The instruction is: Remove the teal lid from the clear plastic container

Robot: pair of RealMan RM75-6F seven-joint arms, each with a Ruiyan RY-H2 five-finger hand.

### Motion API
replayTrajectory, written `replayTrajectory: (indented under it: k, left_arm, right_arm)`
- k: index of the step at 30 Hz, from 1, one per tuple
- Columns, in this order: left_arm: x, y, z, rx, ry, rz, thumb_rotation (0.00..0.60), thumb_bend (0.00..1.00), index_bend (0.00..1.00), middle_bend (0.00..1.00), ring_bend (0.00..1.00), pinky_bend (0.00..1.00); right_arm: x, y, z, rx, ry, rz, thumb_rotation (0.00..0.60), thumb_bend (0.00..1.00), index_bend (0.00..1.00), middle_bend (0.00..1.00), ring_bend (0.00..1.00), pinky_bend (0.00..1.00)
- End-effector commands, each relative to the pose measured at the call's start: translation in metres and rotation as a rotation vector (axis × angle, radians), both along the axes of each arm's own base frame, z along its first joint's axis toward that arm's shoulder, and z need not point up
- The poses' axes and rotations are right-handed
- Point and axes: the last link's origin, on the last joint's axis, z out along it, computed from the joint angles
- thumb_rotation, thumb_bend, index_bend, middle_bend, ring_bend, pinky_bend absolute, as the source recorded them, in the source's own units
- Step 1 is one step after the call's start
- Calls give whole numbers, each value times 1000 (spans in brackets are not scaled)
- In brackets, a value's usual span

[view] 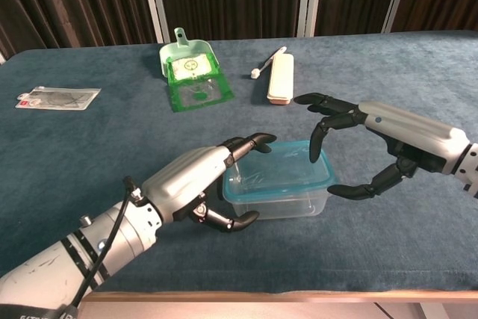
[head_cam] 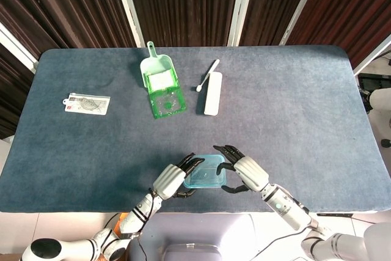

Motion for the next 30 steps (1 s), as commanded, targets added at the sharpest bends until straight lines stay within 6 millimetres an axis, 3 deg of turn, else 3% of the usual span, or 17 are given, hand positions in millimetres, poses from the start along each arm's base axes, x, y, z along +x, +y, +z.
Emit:
replayTrajectory:
  k: [1, 30]
  left_arm:
    - [1, -1, 0, 2, -2, -4, 600, 350, 9, 711, 501, 558]
    - [-5, -8, 4, -9, -10, -28, 600, 350, 8, 711, 500, 559]
  right_arm:
    - [1, 0, 0, -1, -2, 1, 600, 389, 581, 104, 0, 0]
    - [7, -10, 2, -61, 13, 27, 600, 434, 599, 120, 0, 0]
